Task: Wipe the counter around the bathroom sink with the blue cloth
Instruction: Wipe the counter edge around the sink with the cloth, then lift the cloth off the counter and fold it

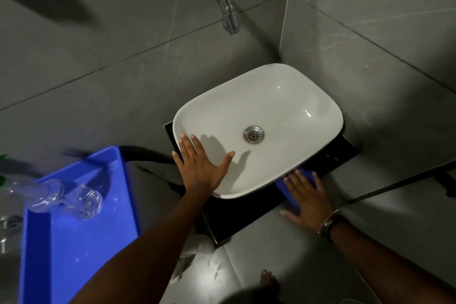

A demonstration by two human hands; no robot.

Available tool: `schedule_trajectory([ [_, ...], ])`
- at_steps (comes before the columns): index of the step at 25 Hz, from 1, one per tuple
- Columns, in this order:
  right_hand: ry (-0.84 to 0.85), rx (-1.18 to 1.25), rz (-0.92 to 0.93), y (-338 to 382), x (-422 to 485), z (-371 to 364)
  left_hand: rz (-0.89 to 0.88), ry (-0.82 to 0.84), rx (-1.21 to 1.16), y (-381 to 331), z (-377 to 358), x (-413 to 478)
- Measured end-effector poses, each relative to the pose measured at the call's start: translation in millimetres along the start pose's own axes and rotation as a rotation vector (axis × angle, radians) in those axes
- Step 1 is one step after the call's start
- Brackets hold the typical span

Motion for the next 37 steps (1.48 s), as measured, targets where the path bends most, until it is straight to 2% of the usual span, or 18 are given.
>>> schedule_trajectory([
  [4, -0.078, -0.012, -0.198, -98.9, 16.4, 16.0, 0.026, -0.010, -0.020, 0.6, 1.5, 5.5],
  [7, -0.125, 0.099, -0.478, -162.3, 21.3, 17.8, 0.030, 0.009, -0.016, 0.1, 3.8, 4.6],
  [9, -0.070, 0.202, -0.544, -175.0, 30.4, 11.6, 0.030, 0.012, -0.015, -0.4, 3.5, 4.6],
  [11, -0.094, 0.244, -0.580, -165.0, 28.1, 11.0, 0.047, 0.024, -0.050, 1.2, 3.9, 6.8],
  [13, -0.138, 0.202, -0.590, -129.7, 13.9, 8.5, 0.041, 0.002, -0.076, 1.0, 6.6, 5.8],
  [16, -0.165, 0.259, -0.460, -19.4, -5.1, -0.1, 0.031, -0.014, -0.117, 0.3, 9.4, 4.5],
  [19, -0.117, 0.350, -0.219, 112.7, -11.7, -17.8, 0.026, -0.001, -0.142, -0.4, 14.5, 2.2],
  [22, -0.050, 0.236, 0.070, 204.8, -15.2, -27.5, 0.026, 0.077, -0.238, 1.3, 21.2, -4.0],
  [24, 0.005, 0.121, 0.159, 227.5, -9.6, -29.2, 0.040, 0.190, -0.384, 10.5, 22.1, -8.4],
  [26, 0.054, 0.048, 0.170, 227.8, -3.8, -31.0, 0.014, 0.249, -0.430, 27.7, 26.7, -24.4],
  [27, 0.013, -0.038, 0.223, 271.3, 3.6, -11.4, 0.034, 0.171, -0.483, 91.2, 52.7, -33.3],
  [28, -0.016, -0.087, 0.243, 288.0, 7.1, -3.3, 0.031, 0.125, -0.493, 125.9, 63.7, -47.0],
  [30, -0.051, -0.122, 0.197, 269.0, 1.3, 7.9, 0.017, 0.193, -0.497, 140.1, 48.7, -72.3],
  [31, -0.140, -0.111, 0.205, 281.3, -2.1, 16.2, 0.043, 0.215, -0.516, 168.4, 46.3, -86.9],
  [32, -0.246, 0.029, 0.172, 278.1, -5.6, 22.5, 0.059, 0.231, -0.509, 182.7, 41.6, -96.7],
  [34, -0.332, 0.602, -0.049, 249.6, -13.9, 39.7, 0.095, 0.305, -0.569, 191.6, 33.1, -106.2],
  [35, -0.316, 0.906, -0.200, 242.8, -10.7, 41.8, 0.129, 0.373, -0.679, 199.5, 31.8, -109.0],
  [37, -0.162, 1.474, -0.417, 254.0, 0.2, 33.3, 0.198, 0.608, -1.060, 200.3, 28.2, -120.1],
])
Point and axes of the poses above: each hand's wrist, its own x-axis towards the middle knuckle, its own z-axis out of the back of the hand, y = z × x, the point moved 8 cm from there along x, towards the middle knuckle, and after that the axes turned 2 degrees about z, right-handed, at the moved point
